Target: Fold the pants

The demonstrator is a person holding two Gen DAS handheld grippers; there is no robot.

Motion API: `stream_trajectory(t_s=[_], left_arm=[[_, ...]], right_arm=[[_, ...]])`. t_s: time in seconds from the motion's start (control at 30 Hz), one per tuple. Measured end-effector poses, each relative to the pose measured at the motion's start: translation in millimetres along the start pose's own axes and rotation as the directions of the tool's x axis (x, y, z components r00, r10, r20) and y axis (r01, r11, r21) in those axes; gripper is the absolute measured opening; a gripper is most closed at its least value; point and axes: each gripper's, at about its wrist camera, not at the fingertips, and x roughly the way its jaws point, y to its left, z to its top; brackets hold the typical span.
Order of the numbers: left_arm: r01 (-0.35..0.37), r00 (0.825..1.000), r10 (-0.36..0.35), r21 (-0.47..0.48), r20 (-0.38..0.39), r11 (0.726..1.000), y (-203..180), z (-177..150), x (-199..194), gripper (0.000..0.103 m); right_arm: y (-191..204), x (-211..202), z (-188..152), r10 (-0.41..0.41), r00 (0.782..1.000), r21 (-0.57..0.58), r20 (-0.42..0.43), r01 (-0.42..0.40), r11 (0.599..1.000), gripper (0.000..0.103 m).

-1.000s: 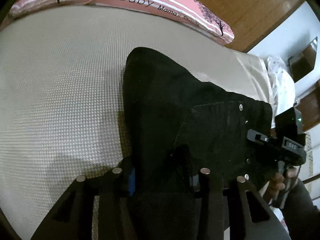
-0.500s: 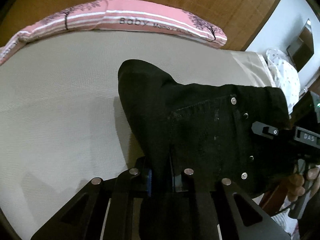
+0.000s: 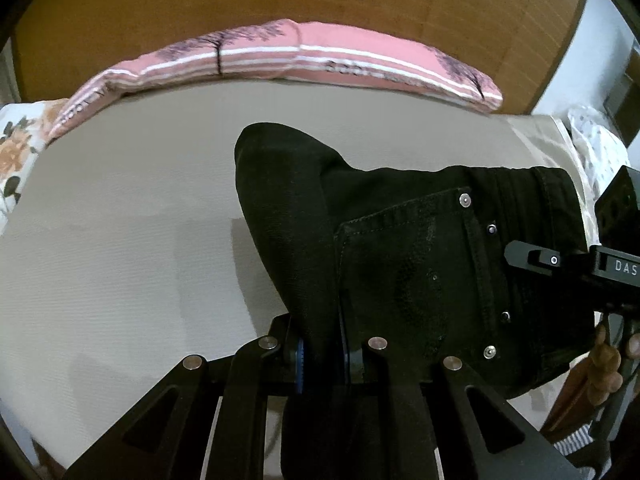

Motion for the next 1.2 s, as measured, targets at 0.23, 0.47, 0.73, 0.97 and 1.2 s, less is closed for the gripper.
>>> stream_trajectory(t_s=[0.23, 0.47, 0.73, 0.97, 1.2], left_arm=[[-0.032, 0.999, 0.032, -0.025, 0.015, 0.999, 34, 25, 10, 0.013], [-0.054, 0.999, 0.054, -0.037, 0.005, 0.998, 57, 54, 37, 0.013], [-0.054, 0.999, 0.054, -0.054, -0.007, 0.997, 76, 89, 68, 0.013], [-0.056, 0.998, 0.057, -0.054, 0.009, 0.997, 86, 115, 88, 0.013], [-0.115, 0.993, 0.115, -0.011, 0.02, 0.993, 89, 100, 115, 0.025]], right_arm=[[29, 38, 34, -0.001, 1.0, -0.039, -0.029, -0.001, 0.999, 0.031], [39, 71, 72, -0.029, 0.997, -0.069, -0.066, 0.024, 0.997, 0.03], [38, 98, 113, -0.049, 0.995, -0.07, -0.083, 0.043, 0.997, 0.03], [33, 115, 137, -0.046, 0.996, -0.052, -0.073, 0.042, 0.998, 0.03], [22, 135, 142, -0.156, 0.985, -0.122, -0.067, 0.147, 0.982, 0.035]])
